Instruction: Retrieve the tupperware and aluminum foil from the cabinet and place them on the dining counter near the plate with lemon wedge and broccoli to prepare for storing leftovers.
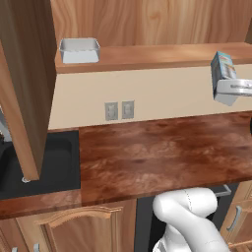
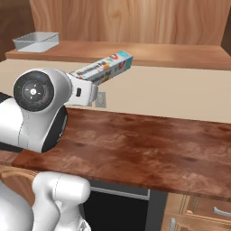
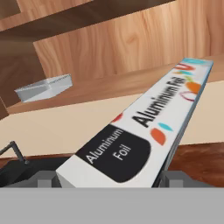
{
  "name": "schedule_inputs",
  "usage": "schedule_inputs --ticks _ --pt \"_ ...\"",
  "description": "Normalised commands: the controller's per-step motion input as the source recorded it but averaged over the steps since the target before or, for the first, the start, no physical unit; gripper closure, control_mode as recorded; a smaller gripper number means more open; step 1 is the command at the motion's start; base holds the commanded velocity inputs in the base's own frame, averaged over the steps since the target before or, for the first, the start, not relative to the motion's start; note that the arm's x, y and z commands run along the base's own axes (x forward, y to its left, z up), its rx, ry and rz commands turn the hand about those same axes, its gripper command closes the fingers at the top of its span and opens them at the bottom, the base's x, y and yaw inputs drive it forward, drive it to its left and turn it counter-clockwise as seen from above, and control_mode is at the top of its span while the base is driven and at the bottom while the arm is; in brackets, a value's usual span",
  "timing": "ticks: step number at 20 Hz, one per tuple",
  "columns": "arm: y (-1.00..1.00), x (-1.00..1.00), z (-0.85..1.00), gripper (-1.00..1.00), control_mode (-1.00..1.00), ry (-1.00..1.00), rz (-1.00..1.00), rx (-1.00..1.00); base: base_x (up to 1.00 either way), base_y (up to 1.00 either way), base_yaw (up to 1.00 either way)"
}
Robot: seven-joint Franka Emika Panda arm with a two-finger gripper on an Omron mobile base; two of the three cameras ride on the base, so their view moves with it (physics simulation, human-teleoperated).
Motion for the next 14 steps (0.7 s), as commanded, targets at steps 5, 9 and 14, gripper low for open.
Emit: schedule_inputs --ticks 5,9,14 --pt "0.0 -0.12 0.0 1.0 -1.0 0.03 0.0 0.0 0.0 0.0 0.0" --pt "0.0 0.0 0.0 1.0 1.0 0.0 0.0 0.0 -0.68 0.02 0.0" --pt "0.0 0.0 0.0 1.0 1.0 0.0 0.0 0.0 -0.91 0.09 0.0"
